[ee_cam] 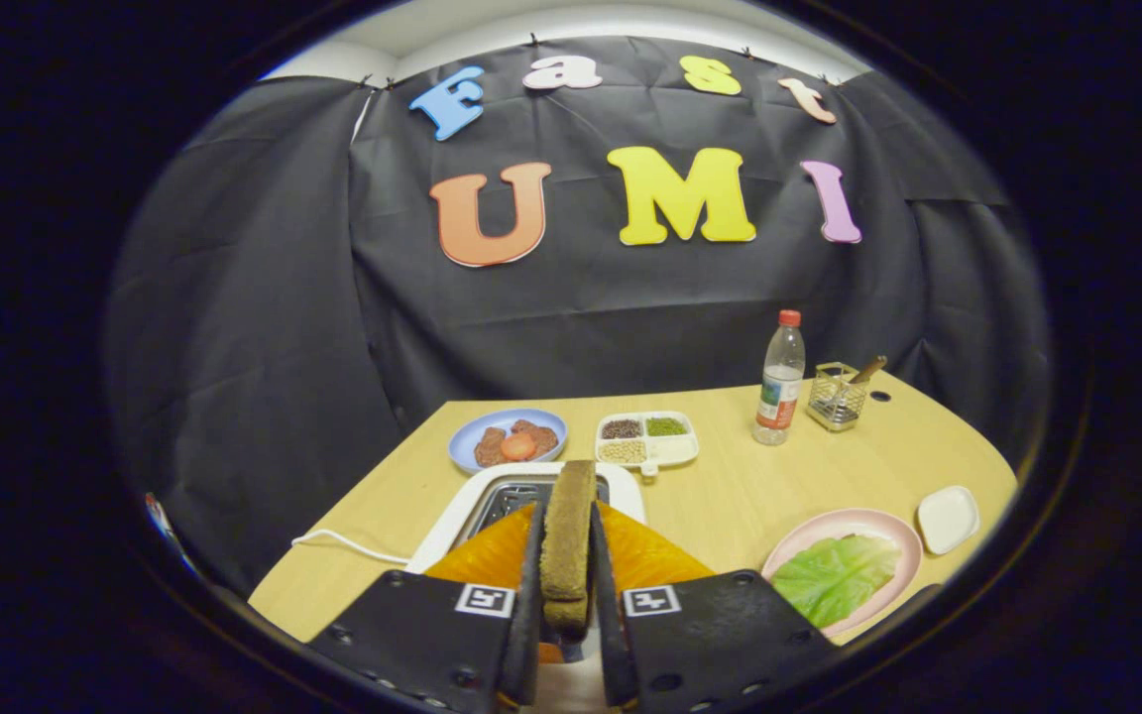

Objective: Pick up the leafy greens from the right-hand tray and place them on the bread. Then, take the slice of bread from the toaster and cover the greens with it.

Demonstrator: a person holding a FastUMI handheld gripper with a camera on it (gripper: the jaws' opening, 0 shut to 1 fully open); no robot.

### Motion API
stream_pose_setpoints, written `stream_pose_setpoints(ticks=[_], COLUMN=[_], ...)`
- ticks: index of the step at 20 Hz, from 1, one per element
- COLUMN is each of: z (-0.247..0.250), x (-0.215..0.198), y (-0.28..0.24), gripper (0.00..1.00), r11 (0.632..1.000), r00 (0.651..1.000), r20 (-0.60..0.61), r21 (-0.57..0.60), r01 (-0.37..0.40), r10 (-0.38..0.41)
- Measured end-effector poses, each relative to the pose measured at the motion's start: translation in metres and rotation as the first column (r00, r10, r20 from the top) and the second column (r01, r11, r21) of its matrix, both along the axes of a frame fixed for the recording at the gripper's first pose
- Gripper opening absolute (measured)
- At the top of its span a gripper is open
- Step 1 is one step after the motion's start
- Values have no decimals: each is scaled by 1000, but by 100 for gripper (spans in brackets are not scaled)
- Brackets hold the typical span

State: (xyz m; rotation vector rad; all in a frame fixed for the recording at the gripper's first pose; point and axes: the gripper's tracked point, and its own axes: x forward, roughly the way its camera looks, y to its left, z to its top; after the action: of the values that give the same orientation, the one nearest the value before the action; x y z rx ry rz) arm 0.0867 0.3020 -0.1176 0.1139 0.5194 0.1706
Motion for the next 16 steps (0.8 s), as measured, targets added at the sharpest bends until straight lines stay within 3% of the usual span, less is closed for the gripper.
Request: stream_pose_setpoints(ticks=[1, 3, 12, 16], z=[1, 6, 97, 127], x=[-2, -2, -11, -20], y=[1, 2, -15, -48], gripper=[16, 11, 11, 11], r11=[1000, 1000, 988, 985], r00=[1000, 1000, 987, 978], r20=[-1, 11, 155, 208], r21=[-4, 1, 142, 169], r01=[-7, -22, -64, -47], r10=[7, 22, 42, 11])
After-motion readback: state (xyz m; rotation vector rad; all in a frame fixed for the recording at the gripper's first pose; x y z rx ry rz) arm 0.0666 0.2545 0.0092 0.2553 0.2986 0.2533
